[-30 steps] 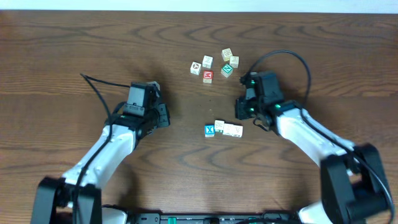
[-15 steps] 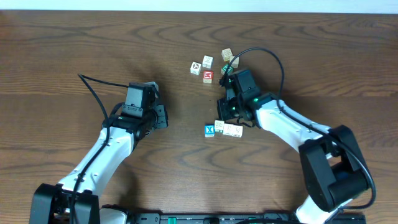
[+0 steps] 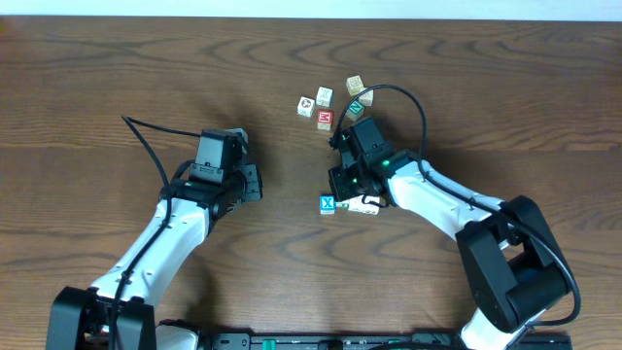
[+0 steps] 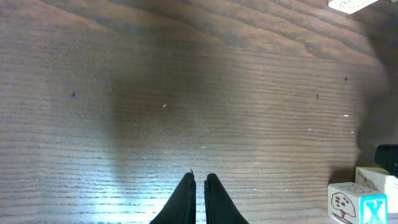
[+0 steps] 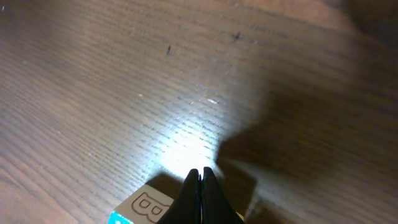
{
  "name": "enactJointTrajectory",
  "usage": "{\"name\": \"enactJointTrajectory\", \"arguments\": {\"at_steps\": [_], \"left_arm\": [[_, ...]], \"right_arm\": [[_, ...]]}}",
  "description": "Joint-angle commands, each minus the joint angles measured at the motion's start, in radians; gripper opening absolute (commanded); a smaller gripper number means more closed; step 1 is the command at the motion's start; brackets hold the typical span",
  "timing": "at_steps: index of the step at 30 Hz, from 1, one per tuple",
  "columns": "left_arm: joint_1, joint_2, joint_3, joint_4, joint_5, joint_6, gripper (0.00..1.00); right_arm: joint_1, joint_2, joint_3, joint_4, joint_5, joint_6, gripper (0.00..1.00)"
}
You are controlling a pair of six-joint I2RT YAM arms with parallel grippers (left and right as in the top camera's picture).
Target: Lift 4 blocks
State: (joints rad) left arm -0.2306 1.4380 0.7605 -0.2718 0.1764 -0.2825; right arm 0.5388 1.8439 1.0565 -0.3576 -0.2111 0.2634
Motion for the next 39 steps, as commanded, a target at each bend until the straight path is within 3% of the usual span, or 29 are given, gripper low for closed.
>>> {"name": "enactJointTrajectory", "arguments": {"at_steps": [1,23,39], "left_arm": [[0.005,-0.006,0.024,-0.01,-0.013,0.02,0.08],[0.005,-0.006,0.024,-0.017,-0.013,0.019,0.08],[0.005,-0.005,0.024,-0.03,-0.013,0.019,0.08]], "right_arm": [[0.011,0.001,0.011,-0.013,-0.003,0.013,0.01],[0.009,0.001,0.011,-0.033,0.041,0.013,0.01],[-0.084,0.001,0.03,-0.089,0.063,0.028,0.01]]}}
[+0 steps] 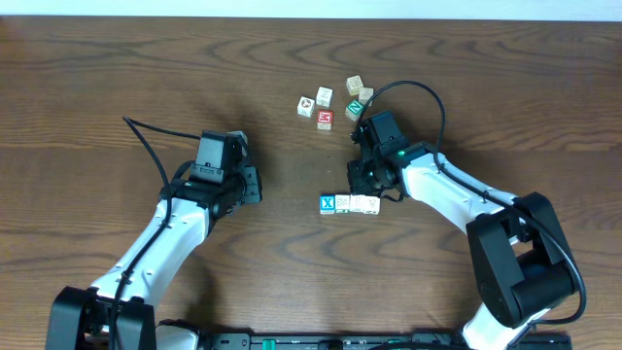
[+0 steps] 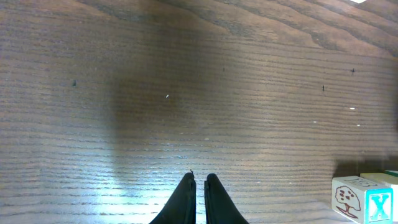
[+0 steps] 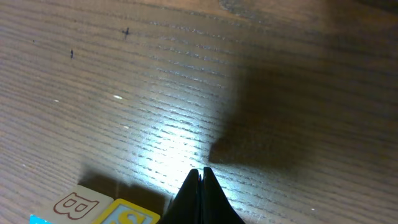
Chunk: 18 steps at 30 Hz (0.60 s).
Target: Lift 4 blocks
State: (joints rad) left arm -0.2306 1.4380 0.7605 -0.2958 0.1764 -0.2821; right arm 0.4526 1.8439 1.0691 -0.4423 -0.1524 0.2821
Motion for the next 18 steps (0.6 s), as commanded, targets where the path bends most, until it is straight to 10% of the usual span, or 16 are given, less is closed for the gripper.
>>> {"name": "enactJointTrajectory", "arguments": {"at_steps": [1,18], "left_arm": [[0.005,-0.005,0.024,-0.006,-0.013,0.019,0.08],[0.005,-0.005,0.024,-0.006,-0.013,0.019,0.08]], "right_arm": [[0.005,0.001,0.017,-0.007,0.004,0.009,0.01],[0.055,0.001,0.017,-0.03,0.005,0.009,0.01]]}}
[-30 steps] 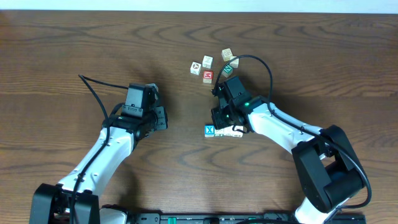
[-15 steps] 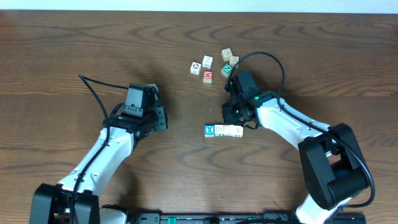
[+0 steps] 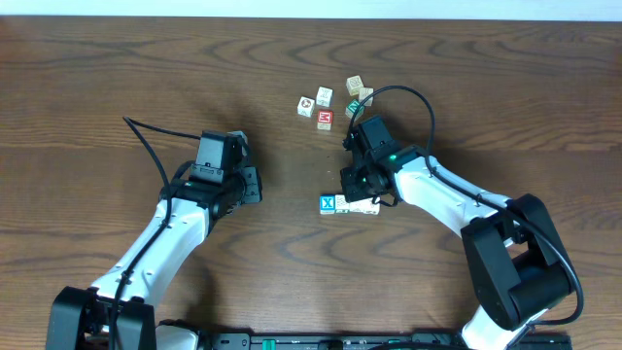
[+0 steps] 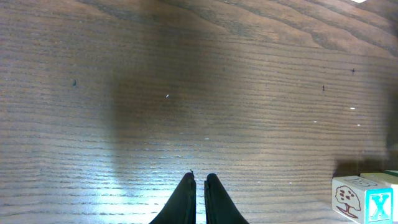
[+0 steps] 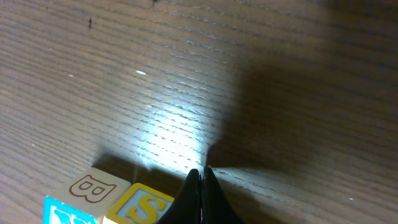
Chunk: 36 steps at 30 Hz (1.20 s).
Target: Lift 4 blocks
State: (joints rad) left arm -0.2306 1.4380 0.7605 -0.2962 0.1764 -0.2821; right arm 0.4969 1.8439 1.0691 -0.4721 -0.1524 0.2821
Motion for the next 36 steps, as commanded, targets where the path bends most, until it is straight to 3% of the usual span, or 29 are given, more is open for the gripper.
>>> {"name": "enactJointTrajectory", "arguments": {"at_steps": [1,22,36], "left_arm": [[0.005,-0.006,0.024,-0.006,-0.013,0.019,0.08],[0.005,-0.005,0.024,-0.006,-0.013,0.019,0.08],[0.003,-0.005,0.023,-0.01,0.04,0.018,0.08]], "right_arm": [[0.011,0.001,0.017,0.0,0.005,0.009,0.01],[0.033,0.001,0.016,-0.002,0.019,0.003,0.01],[-0.106,0.0,0.018,0.008,-0.004,0.008,0.01]]}}
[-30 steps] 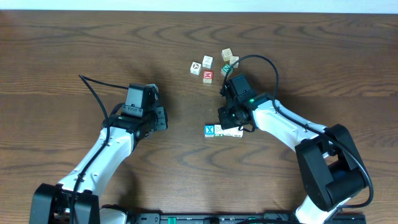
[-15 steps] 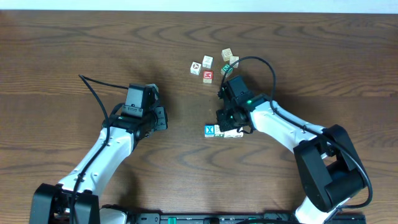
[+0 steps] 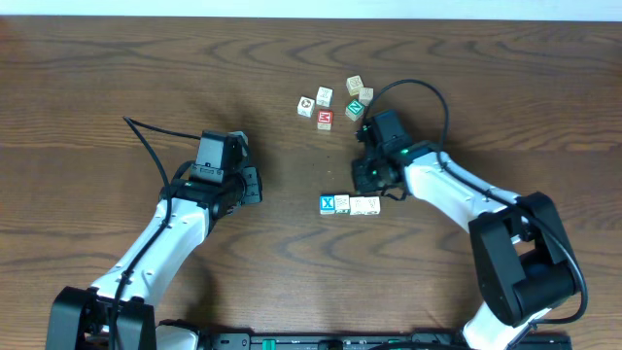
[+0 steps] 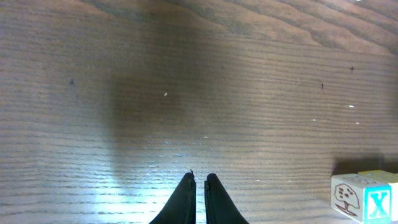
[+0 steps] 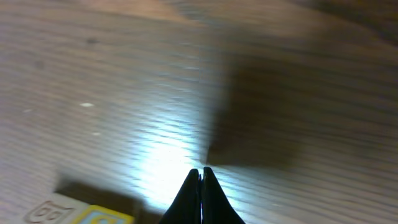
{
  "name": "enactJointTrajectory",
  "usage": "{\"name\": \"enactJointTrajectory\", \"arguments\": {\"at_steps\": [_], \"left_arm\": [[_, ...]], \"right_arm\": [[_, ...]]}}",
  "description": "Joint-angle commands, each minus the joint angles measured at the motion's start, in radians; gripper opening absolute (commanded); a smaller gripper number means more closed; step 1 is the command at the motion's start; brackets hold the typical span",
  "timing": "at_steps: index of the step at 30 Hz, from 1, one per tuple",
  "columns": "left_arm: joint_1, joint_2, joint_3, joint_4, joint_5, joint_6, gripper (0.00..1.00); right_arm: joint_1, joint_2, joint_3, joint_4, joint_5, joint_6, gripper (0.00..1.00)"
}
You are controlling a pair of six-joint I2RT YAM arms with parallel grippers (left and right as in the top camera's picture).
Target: Lift 4 blocks
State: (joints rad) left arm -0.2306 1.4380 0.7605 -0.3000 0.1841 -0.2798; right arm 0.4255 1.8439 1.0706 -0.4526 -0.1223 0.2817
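A row of blocks (image 3: 350,205) lies on the table in front of centre, with the blue X block (image 3: 328,204) at its left end. My right gripper (image 3: 366,179) hovers just behind the row's right part, shut and empty. In the blurred right wrist view its tips (image 5: 201,171) are closed, with the B block (image 5: 46,208) and a yellow block (image 5: 106,216) at the lower left. My left gripper (image 3: 256,185) rests to the left, shut on nothing. In the left wrist view, beyond its tips (image 4: 198,177), the X block (image 4: 367,198) sits at the lower right.
A loose cluster of several other blocks (image 3: 325,119) lies farther back, behind my right arm, including a green one (image 3: 355,109). Black cables loop from both wrists. The brown wooden table (image 3: 117,68) stretches out on all sides.
My right gripper has shifted right and slightly back from the row's left-middle part. In its wrist view the blocks sit lower and further left. The left arm stayed still.
My right gripper, shut, was low against the row, whose right blocks sat askew. Then it stood back to the right with the row straight. Then it was close over the row's left-middle, and now it is back behind the right part. The left arm never moved.
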Motion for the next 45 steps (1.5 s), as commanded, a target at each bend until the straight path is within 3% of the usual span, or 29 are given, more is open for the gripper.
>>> {"name": "enactJointTrajectory", "arguments": {"at_steps": [1,4,25,45], "left_arm": [[0.001,-0.005,0.023,-0.006,0.033,0.016,0.08],[-0.003,-0.005,0.023,-0.005,0.032,0.016,0.08],[-0.003,-0.005,0.023,-0.006,0.032,0.016,0.08],[-0.003,-0.005,0.023,-0.006,0.032,0.016,0.08]], "right_arm": [[-0.039,0.0,0.017,-0.011,-0.071,0.004,0.01],[-0.034,0.0,0.017,-0.008,-0.145,-0.041,0.01],[0.069,0.0,0.017,0.03,-0.14,-0.047,0.01],[0.074,0.0,0.017,-0.005,-0.137,-0.043,0.01]]}}
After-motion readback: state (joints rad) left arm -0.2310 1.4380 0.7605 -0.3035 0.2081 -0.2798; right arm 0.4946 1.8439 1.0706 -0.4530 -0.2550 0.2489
